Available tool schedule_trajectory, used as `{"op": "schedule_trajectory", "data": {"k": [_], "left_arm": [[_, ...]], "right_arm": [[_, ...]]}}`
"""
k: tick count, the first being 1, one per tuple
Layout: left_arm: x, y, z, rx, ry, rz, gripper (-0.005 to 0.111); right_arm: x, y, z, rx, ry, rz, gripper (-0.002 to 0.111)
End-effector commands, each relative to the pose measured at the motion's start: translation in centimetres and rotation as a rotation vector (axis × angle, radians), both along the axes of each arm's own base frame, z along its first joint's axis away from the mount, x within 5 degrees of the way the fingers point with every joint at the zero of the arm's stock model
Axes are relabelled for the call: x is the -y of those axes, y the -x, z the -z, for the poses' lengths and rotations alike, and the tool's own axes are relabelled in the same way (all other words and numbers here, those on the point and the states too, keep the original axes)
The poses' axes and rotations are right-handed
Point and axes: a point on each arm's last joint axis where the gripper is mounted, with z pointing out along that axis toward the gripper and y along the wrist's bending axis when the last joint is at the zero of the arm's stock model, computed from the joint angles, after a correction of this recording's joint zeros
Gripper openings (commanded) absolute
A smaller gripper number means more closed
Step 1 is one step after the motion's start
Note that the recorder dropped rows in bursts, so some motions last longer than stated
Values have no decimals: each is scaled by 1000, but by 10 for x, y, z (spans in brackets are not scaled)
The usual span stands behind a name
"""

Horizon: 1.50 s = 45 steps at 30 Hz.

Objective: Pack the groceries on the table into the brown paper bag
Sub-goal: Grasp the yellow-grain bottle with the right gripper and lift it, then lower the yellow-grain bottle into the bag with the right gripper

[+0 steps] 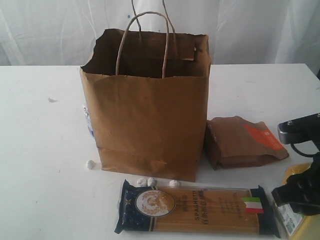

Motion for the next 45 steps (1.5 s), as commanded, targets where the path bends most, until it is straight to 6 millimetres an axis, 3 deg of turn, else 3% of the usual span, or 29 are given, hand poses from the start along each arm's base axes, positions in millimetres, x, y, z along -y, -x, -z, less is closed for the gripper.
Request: {"op": "schedule_trajectory", "data": {"k": [1,7,15,21,32,37,41,45], "left_arm": [[0,0,1,2,4,-5,0],[0,0,1,2,4,-5,0],[0,0,1,2,4,-5,0],[0,0,1,2,4,-5,0],[0,0,1,2,4,-5,0],[0,0,1,2,4,-5,0],[0,0,1,2,4,-5,0],[0,0,1,2,4,-5,0]], "right_arm": [[1,2,-19,97,-29,-25,0],[2,6,-62,231,-70,-52,0],[-18,8,-161,493,-316,-210,0],[-23,0,-221,644,-350,-256,0],[-41,-34,-260,673,-344,-397,0],[-62,-41,-273,704,-361,-504,0],[-81,-51,-279,715,-370,-559,0],[-98,-69,-271,674,-346,-584,0]]}}
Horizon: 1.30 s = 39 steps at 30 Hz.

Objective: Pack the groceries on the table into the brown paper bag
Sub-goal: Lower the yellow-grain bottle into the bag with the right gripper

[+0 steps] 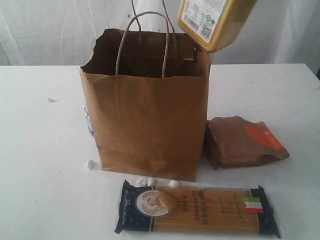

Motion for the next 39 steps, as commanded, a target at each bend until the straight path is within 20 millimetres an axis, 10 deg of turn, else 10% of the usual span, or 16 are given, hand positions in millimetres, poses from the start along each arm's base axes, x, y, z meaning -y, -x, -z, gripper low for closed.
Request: {"op": "schedule_trajectory", "data": {"k": [1,19,39], "left_arm": [[0,0,1,2,4,-5,0],[0,0,1,2,4,-5,0],[0,0,1,2,4,-5,0]], "right_arm": [[-17,-17,-1,51,1,-22,0],[-102,-71,59,-49,104,-143,0],[-137,-103,110,-153,68,-165,0]]}}
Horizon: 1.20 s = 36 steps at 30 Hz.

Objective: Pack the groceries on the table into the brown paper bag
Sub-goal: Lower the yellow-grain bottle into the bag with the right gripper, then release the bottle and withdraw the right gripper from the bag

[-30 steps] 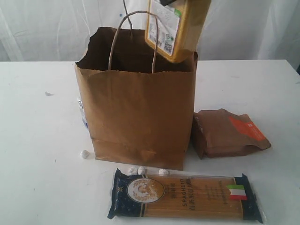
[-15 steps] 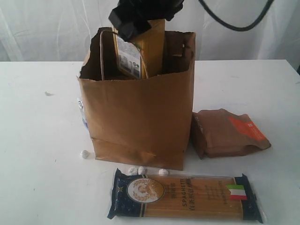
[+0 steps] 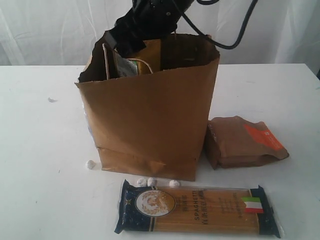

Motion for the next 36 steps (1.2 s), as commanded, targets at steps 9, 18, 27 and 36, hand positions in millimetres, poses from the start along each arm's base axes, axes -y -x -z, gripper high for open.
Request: {"op": "schedule_trajectory", "data": {"k": [9,18,27,36], "left_arm": [[0,0,1,2,4,-5,0],[0,0,1,2,4,-5,0],[0,0,1,2,4,-5,0],[0,0,1,2,4,-5,0]], "right_arm": [[-18,8,-9,-33,-43,-56,0],[-9,12,-10,-74,27,-10,62],[1,22,-32,-60,-14,41,76],[15,40,-59,-15,-45,39,76]]}}
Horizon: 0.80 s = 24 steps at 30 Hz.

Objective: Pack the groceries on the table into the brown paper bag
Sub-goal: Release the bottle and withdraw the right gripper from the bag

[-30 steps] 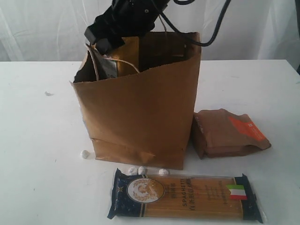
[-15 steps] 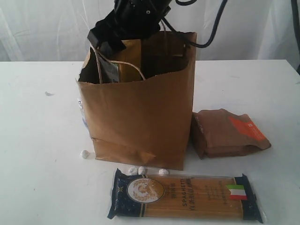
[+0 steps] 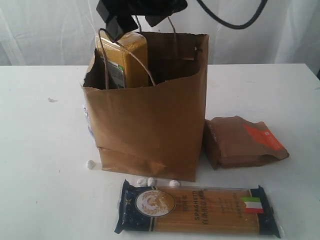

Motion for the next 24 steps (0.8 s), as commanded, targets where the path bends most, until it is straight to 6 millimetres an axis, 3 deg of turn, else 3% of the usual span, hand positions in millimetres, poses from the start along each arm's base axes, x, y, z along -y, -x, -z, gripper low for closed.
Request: {"op": "schedule_trajectory", "data": {"k": [1,10,20,24], "left_arm": [[0,0,1,2,4,-5,0],[0,0,1,2,4,-5,0],[0,0,1,2,4,-5,0],[0,0,1,2,4,-5,0]], "right_arm": [[10,12,-18,23,-11,2,76],[31,30,-40,45,27,52,72],[61,61,-80,122,-40,124,72],[83,77,-101,215,-37,180,72]]}}
